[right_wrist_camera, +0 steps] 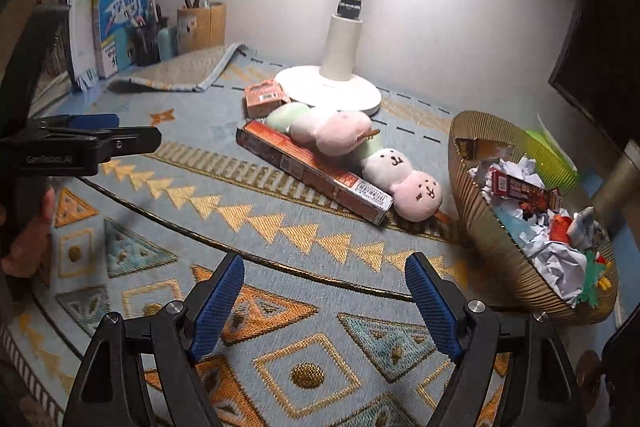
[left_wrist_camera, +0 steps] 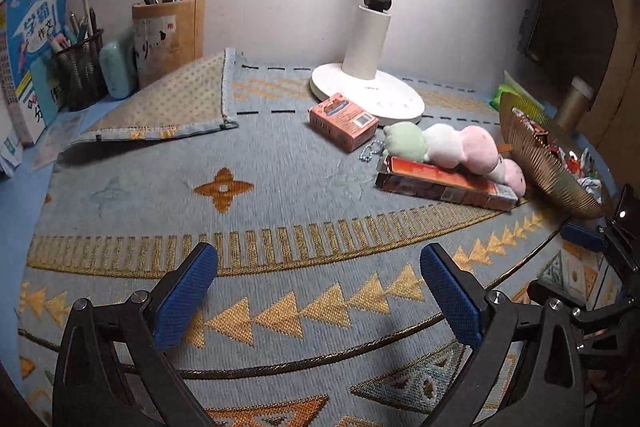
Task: Organize objects
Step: 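Move both grippers back over the tablecloth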
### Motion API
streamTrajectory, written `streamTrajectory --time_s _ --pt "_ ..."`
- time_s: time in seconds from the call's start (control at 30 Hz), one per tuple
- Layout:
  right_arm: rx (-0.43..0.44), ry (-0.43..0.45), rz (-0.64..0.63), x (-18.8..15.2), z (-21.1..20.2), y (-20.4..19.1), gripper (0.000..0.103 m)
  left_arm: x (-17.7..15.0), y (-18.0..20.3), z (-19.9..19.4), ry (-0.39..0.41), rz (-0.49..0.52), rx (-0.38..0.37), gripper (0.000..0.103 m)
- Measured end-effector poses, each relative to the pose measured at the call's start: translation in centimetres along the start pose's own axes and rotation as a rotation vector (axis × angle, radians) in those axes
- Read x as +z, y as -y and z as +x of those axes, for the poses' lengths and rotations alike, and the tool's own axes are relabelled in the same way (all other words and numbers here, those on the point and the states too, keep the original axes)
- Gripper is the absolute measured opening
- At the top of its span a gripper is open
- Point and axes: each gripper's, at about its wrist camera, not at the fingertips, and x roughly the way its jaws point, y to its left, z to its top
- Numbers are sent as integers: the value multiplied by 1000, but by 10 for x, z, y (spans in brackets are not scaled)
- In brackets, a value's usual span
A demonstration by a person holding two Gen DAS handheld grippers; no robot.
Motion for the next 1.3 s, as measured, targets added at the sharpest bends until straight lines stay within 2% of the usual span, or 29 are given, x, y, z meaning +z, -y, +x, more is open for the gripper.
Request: streamTrajectory --time_s 0.1,0.2,0.27,0.33,0.4,0.87,0.97,1.03,1.1,1.13,1.2,1.23,1.3 --pt "107 -37 89 -4 19 16 82 -4 13 0 0 80 56 102" --pt "119 -84 147 -6 28 27 82 -4 18 12 -68 113 95 102" --pt "133 -112 162 -8 33 29 83 -3 16 24 -142 103 131 102" --pt "127 -121 140 -7 32 25 97 -4 12 27 -157 74 117 103" --pt "111 -145 115 -6 36 20 103 -6 12 26 -154 77 119 103" --pt "102 -145 127 -7 35 24 103 -9 14 27 -155 80 119 103" --pt "126 -113 117 -3 28 27 103 2 15 28 -173 127 61 102" --pt "138 -84 93 7 27 27 100 23 16 27 -144 163 45 102" --pt "87 -69 45 23 28 25 93 48 16 26 -81 193 34 102" --pt "69 -64 24 32 30 24 88 60 17 31 -72 215 13 102" --pt "71 -85 -5 46 42 24 77 81 18 50 -106 249 -24 102" --pt "77 -103 -11 52 50 24 73 89 17 59 -110 228 -22 102" --pt "70 -117 -21 60 64 25 72 100 9 74 -93 145 -51 102"
